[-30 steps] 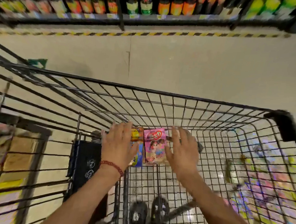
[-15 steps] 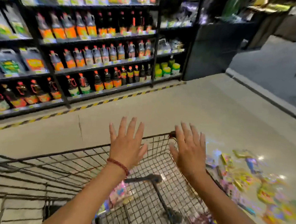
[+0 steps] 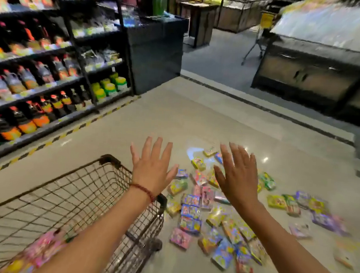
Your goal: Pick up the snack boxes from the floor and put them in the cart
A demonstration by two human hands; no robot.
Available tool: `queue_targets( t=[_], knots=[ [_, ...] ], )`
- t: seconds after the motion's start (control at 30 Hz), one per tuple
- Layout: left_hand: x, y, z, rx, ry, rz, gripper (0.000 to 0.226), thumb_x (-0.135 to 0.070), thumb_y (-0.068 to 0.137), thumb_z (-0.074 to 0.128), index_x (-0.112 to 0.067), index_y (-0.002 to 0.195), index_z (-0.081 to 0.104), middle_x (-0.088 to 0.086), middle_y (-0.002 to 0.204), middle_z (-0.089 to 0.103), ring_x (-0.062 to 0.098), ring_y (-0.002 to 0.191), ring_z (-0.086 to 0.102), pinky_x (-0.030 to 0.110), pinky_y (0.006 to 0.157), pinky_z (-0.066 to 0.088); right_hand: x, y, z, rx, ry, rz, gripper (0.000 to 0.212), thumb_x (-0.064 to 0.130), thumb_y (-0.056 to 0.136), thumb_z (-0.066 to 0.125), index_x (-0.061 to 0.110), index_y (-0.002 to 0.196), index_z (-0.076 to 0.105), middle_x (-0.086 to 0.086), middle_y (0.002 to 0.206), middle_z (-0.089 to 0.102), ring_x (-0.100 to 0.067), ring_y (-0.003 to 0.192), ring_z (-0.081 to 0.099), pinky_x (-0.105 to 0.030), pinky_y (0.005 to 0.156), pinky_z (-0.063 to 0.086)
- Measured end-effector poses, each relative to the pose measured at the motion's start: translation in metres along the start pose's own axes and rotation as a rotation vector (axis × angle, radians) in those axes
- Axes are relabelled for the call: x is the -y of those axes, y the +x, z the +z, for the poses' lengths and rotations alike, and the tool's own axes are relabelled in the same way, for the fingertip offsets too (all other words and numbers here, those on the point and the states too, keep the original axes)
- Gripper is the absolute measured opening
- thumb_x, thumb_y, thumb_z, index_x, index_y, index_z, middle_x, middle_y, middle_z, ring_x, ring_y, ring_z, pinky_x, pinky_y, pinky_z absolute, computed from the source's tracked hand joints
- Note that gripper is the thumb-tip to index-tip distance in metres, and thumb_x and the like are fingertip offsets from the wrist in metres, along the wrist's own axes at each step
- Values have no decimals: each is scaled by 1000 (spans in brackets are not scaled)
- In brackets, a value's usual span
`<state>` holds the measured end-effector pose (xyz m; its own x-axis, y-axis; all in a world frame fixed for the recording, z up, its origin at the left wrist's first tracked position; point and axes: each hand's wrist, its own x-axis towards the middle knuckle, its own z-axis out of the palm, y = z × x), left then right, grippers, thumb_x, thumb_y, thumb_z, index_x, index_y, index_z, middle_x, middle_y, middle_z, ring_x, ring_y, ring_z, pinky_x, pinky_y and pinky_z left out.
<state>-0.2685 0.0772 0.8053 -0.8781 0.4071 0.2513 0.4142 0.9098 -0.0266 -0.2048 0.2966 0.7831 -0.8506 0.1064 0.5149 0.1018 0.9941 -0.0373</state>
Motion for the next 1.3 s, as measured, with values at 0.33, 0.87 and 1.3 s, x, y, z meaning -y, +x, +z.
queue_targets(
  t=[0.33,0.87,1.3],
  knots=[
    [-188,-11,102,123,-102,213,53,-45,79,58,-13,121,61,15,125,59,35,117,54,69,87,37,-185,-149,24,153,-31,275,60,37,86,50,14,140,40,-18,135,52,-38,118,53,-52,93,46],
    [-212,-134,476,547,-132,321,71,-58,80,36,-11,129,54,15,127,57,39,116,54,63,87,44,-202,-406,305,472,3,593,60,40,83,41,10,135,49,-19,129,56,-39,112,55,-54,91,47],
    [-232,-112,802,486,-312,330,74,-55,83,52,-10,139,38,18,124,52,38,112,49,48,96,42,-197,-506,615,493,97,720,81,57,76,55,4,136,44,-19,122,58,-39,111,57,-46,86,52]
  ],
)
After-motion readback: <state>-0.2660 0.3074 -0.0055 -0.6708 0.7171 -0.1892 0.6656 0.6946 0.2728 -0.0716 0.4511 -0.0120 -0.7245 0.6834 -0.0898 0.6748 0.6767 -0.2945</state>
